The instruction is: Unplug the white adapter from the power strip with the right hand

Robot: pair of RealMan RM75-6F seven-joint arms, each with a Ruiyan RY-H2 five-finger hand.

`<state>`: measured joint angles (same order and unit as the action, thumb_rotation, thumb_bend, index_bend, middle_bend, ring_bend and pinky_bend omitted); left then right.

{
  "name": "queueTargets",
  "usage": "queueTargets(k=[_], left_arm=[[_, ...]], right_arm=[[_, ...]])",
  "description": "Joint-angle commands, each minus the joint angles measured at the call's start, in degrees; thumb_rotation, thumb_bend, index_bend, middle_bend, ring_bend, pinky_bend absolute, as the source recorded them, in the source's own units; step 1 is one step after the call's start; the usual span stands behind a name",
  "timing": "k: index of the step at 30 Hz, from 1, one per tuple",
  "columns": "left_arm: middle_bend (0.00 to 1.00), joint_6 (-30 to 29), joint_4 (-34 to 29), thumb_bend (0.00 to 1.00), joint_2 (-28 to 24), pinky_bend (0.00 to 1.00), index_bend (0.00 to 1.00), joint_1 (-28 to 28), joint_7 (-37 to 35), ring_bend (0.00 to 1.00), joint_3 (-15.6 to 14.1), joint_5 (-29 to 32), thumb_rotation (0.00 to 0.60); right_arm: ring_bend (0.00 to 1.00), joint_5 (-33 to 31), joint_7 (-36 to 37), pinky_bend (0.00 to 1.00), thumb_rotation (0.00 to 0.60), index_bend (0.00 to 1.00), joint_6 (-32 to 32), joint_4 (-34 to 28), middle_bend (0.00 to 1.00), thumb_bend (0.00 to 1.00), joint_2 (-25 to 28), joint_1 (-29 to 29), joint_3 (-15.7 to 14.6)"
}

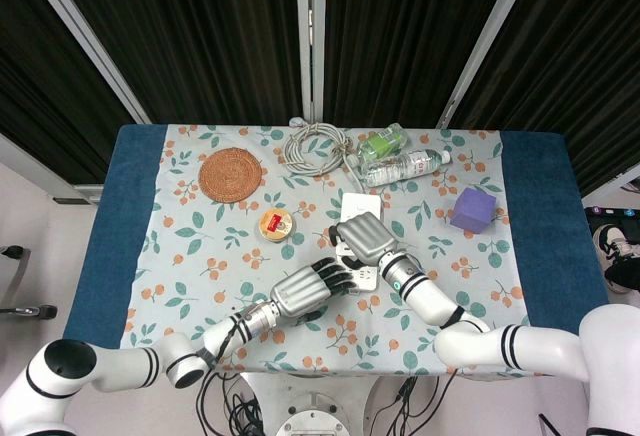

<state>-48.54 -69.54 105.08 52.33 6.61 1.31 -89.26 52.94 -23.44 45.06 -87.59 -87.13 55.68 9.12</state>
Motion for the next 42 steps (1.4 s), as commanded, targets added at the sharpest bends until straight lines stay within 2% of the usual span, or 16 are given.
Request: queueTargets(k=[1,11,16,21,27,30,31,32,34,35,38,42], left_arm=[[0.17,-0.01,0.05,0.26,-0.03,0.12,0.13,0.03,-0.12,0.11,-0.06,-0.04,0.6],[0.16,-1.99,-1.12,0.26,-0.98,0.12,0.13,-0.46,0.19,0.11,0.07,-0.56,0.6],[0.17,-6.02,-5.03,0.26,-4.21,0.11,0.13,-2.23,1.68,0.11,0.25,-1.23,0.6],[0.16,-10.28,-9.98,0.26,-8.86,0.11,0.13,-4.88,4.18,0.1,0.49,-0.98,0.6],[0.16,-15.49,-15.19,0.25,-14.67,0.11,0.13,-8.88,6.77,0.1,0.69,0.12,0.6],[0.17,-17.73,-16.82,0.25,-17.1,0.1,0.13,-11.06,7.13,0.11,0.7,1.14,0.6],[0.16,-18.54,-17.35,0.25,-17.96,0.1,0.13,-11.88,7.05,0.11,0.73,1.55,0.6],[0.16,-19.18,-17.73,0.24,-18.58,0.1,0.13,-12.48,6.92,0.1,0.78,1.82,0.6],[0.16,-20.77,-18.3,0.24,-19.94,0.1,0.13,-13.89,6.41,0.11,0.83,2.2,0.6],[0.16,-21.46,-18.47,0.24,-20.53,0.1,0.13,-14.49,6.18,0.1,0.88,2.4,0.6],[0.16,-23.71,-18.88,0.24,-22.52,0.1,0.13,-16.64,5.07,0.11,1.14,3.33,0.6],[0.16,-26.48,-18.97,0.24,-25.46,0.1,0.13,-19.96,2.92,0.1,1.34,5.34,0.6]], right_arm=[[0.59,-0.12,-0.19,0.6,0.6,0.89,0.89,-1.22,0.79,0.63,1.09,-0.47,-0.26],[0.59,3.68,4.32,0.6,0.6,0.89,6.29,-7.84,0.79,0.63,8.81,-5.84,-1.08],[0.58,4.28,8.6,0.58,0.6,0.85,7.24,-11.57,0.76,0.63,16.37,-9.97,-2.17],[0.55,2.55,10.91,0.55,0.6,0.79,4.81,-11.06,0.72,0.63,20.25,-12.21,-4.06],[0.4,-0.58,11.44,0.43,0.6,0.57,-0.78,-7.06,0.56,0.62,18.46,-11.36,-5.3],[0.31,-1.2,11.15,0.37,0.6,0.38,-2.06,-5.03,0.46,0.6,16.25,-10.57,-5.24],[0.27,-1.29,11.01,0.33,0.6,0.28,-2.38,-4.39,0.42,0.58,15.49,-10.32,-5.22],[0.23,-1.27,10.96,0.29,0.6,0.18,-2.52,-4.07,0.36,0.54,15.07,-10.18,-5.18],[0.13,-1.02,10.98,0.23,0.6,0.03,-2.36,-3.85,0.25,0.44,14.55,-10.1,-5.0],[0.08,-0.89,11.13,0.2,0.6,0.01,-2.2,-3.98,0.2,0.38,14.58,-10.17,-4.9],[0.0,0.57,12.09,0.13,0.6,0.0,-0.42,-5.07,0.1,0.32,15.42,-11.09,-4.37],[0.0,5.38,14.22,0.12,0.6,0.0,5.01,-8.03,0.08,0.32,18.06,-14.2,-3.99]])
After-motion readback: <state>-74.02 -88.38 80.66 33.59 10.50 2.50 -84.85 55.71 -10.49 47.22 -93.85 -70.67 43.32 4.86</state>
